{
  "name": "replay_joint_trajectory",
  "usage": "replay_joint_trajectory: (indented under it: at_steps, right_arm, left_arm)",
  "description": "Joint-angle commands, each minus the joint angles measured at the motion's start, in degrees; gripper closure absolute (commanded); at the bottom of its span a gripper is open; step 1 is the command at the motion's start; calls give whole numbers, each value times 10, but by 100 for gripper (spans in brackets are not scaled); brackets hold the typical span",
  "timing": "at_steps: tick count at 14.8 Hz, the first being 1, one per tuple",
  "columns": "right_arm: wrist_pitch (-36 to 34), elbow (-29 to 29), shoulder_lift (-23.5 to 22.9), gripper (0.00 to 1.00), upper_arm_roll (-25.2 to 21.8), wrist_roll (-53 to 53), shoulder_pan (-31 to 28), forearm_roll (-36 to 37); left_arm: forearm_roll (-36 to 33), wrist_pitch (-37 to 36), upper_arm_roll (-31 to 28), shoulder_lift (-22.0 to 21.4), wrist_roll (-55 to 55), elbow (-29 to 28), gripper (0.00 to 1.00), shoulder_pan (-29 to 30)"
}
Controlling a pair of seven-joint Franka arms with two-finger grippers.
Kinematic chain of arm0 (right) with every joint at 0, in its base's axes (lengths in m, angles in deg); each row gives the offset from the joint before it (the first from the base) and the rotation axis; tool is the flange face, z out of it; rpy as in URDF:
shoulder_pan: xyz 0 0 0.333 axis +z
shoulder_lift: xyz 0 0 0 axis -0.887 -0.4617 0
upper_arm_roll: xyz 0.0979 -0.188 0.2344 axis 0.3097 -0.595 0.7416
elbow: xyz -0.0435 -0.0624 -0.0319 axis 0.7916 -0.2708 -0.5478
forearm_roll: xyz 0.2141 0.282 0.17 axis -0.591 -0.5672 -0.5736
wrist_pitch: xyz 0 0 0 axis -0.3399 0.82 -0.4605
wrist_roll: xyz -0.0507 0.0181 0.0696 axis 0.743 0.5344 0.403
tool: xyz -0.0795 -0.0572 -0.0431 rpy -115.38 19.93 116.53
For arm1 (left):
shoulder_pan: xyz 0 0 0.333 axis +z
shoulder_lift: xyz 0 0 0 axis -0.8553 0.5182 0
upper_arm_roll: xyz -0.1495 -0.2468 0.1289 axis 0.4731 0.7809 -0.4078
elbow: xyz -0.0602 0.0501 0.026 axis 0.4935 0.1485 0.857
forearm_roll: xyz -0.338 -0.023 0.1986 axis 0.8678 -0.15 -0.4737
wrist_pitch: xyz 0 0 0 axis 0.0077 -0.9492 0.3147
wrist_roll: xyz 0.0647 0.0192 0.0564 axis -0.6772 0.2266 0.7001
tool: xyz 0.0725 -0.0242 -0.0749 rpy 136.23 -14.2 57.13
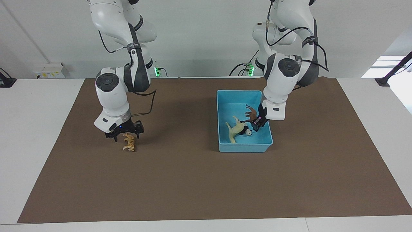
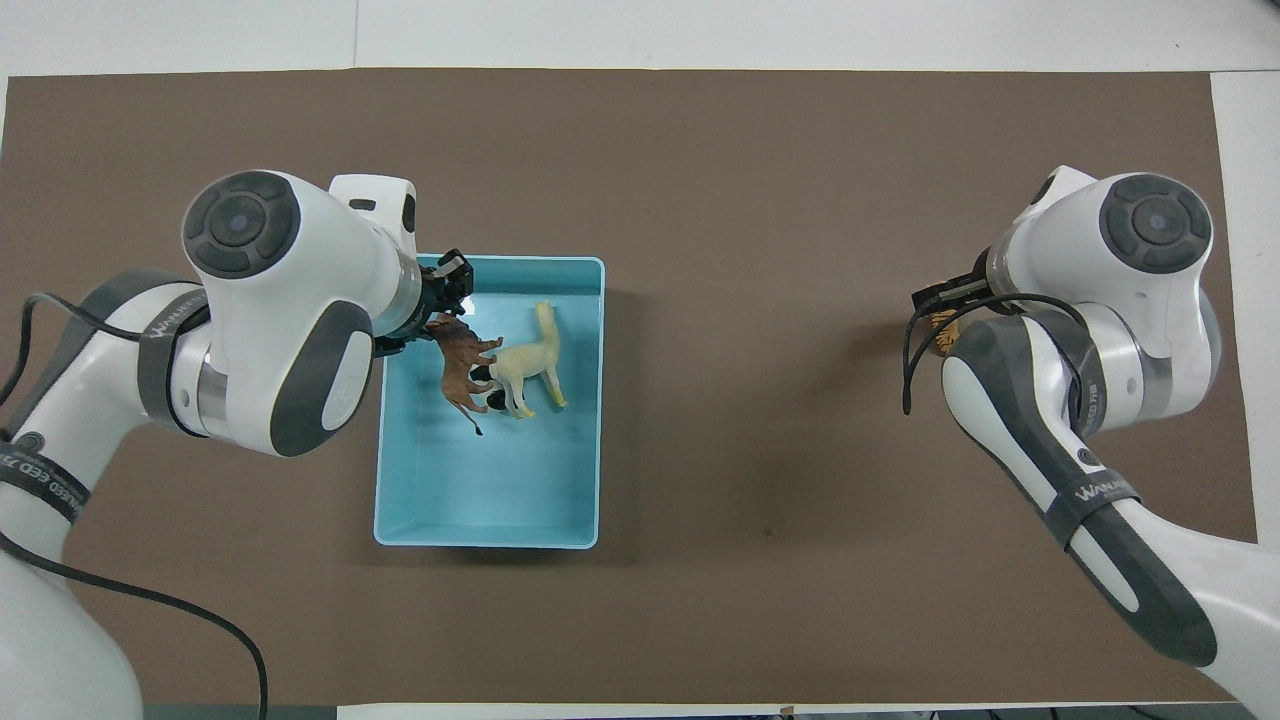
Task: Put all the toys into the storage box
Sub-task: 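Place the horse with the left gripper while the right gripper reaches the tiger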
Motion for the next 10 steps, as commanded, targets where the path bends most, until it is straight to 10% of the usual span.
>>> replay_joint_trajectory:
  at_steps: [1, 10]
  right_arm:
    - [91, 85, 30, 0, 11, 38, -31, 9]
    - [212, 127, -12, 0, 11, 52, -36, 2]
  left_arm:
    - [6, -8, -13, -36, 8, -28, 0, -13]
    - [-5, -242, -30, -88, -312, 109, 0, 134]
